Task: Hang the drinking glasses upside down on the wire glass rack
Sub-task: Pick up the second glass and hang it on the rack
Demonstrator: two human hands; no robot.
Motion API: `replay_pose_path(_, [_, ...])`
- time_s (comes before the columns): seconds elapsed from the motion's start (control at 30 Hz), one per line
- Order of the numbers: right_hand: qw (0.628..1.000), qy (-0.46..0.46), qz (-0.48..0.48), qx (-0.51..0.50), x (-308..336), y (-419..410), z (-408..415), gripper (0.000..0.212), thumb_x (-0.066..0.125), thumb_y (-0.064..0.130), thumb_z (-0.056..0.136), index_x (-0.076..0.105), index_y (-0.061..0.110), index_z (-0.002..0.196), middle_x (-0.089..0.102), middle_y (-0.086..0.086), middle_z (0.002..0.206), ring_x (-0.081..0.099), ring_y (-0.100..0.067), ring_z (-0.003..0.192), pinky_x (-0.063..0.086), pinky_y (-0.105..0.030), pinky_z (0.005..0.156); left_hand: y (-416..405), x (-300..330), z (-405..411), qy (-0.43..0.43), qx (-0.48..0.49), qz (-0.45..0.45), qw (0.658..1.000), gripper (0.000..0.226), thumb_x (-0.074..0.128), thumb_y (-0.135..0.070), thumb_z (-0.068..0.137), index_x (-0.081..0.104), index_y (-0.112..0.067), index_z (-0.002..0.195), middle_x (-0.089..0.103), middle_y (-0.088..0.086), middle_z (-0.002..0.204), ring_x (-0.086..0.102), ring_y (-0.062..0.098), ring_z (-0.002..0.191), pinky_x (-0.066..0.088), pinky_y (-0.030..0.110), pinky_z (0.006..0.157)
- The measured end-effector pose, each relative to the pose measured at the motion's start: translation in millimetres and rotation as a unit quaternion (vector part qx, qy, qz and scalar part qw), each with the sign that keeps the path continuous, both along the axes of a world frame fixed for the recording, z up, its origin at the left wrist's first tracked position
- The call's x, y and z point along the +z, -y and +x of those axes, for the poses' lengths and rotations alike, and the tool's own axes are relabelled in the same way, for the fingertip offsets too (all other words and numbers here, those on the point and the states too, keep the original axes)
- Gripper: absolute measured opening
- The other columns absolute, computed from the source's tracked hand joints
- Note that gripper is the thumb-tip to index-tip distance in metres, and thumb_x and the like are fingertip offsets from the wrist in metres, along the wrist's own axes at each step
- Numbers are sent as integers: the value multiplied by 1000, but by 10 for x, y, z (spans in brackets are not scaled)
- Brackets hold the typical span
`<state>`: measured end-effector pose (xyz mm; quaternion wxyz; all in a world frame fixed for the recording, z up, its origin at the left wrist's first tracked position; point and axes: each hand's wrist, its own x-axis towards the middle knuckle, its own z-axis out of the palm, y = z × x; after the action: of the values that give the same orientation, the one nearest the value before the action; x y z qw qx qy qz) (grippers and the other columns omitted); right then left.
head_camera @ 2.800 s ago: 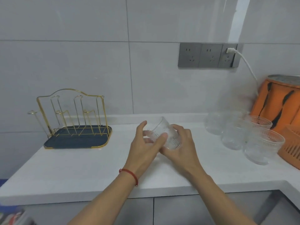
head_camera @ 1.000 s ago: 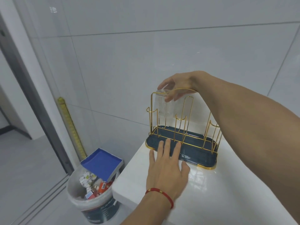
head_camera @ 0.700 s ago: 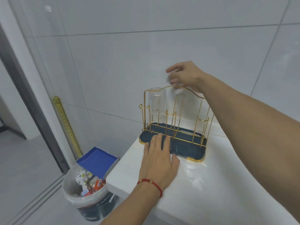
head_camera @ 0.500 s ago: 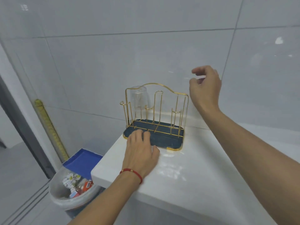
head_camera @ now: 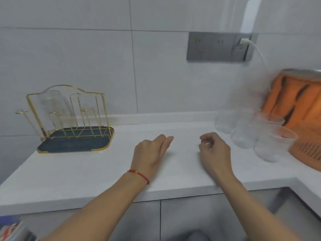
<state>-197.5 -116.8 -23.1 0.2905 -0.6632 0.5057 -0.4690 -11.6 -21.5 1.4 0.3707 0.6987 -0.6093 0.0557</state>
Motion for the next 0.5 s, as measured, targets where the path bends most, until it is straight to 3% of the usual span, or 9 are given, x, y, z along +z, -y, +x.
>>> replay_pose_path(0.07, [998, 25, -25, -61, 14, 31, -239, 22, 58, 4, 93, 69, 18, 104, 69, 6, 97, 61, -4, 82, 45, -29, 77, 141, 0, -294, -12, -24, -5, 1000, 52, 42, -49, 100, 36, -16, 60, 43, 19, 53, 45, 50, 60, 44, 49, 55])
replay_pose_path(0.13, [989, 36, -52, -134, -1, 57, -461, 20, 60, 5, 91, 65, 15, 108, 64, 1, 104, 58, -14, 83, 41, -30, 78, 250, -34, -482, -36, -21, 16, 999, 58, 42, -46, 103, 22, -20, 55, 29, 8, 48, 43, 47, 60, 41, 46, 56])
replay_pose_path(0.2, [975, 52, -53, -208, -46, 100, -638, 28, 66, 7, 89, 59, 11, 115, 55, -4, 118, 55, -20, 97, 40, -30, 82, 323, -112, -554, -45, -25, 35, 998, 61, 33, -47, 104, 19, -21, 50, 25, 0, 43, 39, 39, 56, 37, 42, 56])
replay_pose_path(0.33, [927, 113, -78, -349, -75, 197, -781, 58, 75, 3, 78, 47, -2, 129, 43, -23, 136, 43, -40, 125, 36, -44, 108, 382, -208, -492, -53, -58, 73, 994, 58, 24, -50, 95, 32, -13, 51, 44, 6, 45, 44, 37, 59, 38, 42, 59])
replay_pose_path(0.4, [919, 141, -64, -361, -71, 299, -826, 80, 78, 5, 75, 37, -2, 143, 35, -24, 148, 38, -43, 134, 33, -48, 116, 379, -222, -475, -49, -71, 77, 993, 57, 24, -48, 97, 32, -12, 55, 48, 11, 49, 42, 36, 59, 37, 41, 59])
replay_pose_path(0.5, [927, 152, -12, -342, -72, 551, -952, 103, 82, 13, 79, 18, 3, 160, 26, -22, 163, 35, -43, 145, 31, -51, 121, 330, -184, -516, -37, -88, 65, 993, 62, 20, -52, 94, 40, -7, 57, 55, 17, 53, 51, 39, 61, 47, 44, 64])
